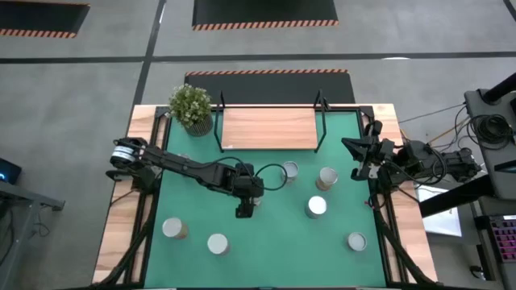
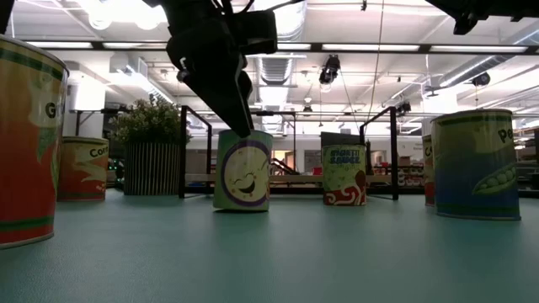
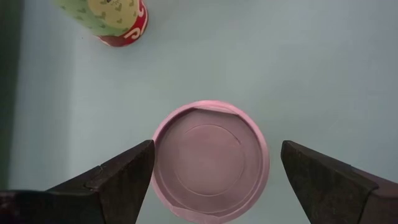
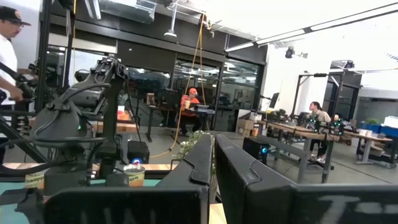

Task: Pick and place cans onto a shelf
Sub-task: Put the canned chicken soup on the shelf

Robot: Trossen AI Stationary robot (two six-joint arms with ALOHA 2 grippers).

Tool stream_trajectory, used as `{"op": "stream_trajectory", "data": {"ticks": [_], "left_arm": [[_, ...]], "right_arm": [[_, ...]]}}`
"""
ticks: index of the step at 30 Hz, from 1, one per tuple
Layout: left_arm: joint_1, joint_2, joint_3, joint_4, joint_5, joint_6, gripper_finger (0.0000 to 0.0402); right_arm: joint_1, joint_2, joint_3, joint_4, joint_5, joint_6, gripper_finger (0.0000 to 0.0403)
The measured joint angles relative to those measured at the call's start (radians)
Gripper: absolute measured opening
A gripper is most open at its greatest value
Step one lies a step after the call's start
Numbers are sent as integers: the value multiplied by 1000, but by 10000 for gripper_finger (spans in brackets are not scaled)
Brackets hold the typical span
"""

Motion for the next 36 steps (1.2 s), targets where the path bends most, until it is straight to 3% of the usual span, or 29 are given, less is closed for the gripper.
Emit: {"op": "stream_trajectory", "data": {"ticks": [30,36], "left_arm": [[8,51,18,-15,13,45,340],[7,61,18,-15,13,68,307]], "right_arm": [[0,0,0,-21,0,-10,9],[0,0,0,-21,0,-10,9]]}}
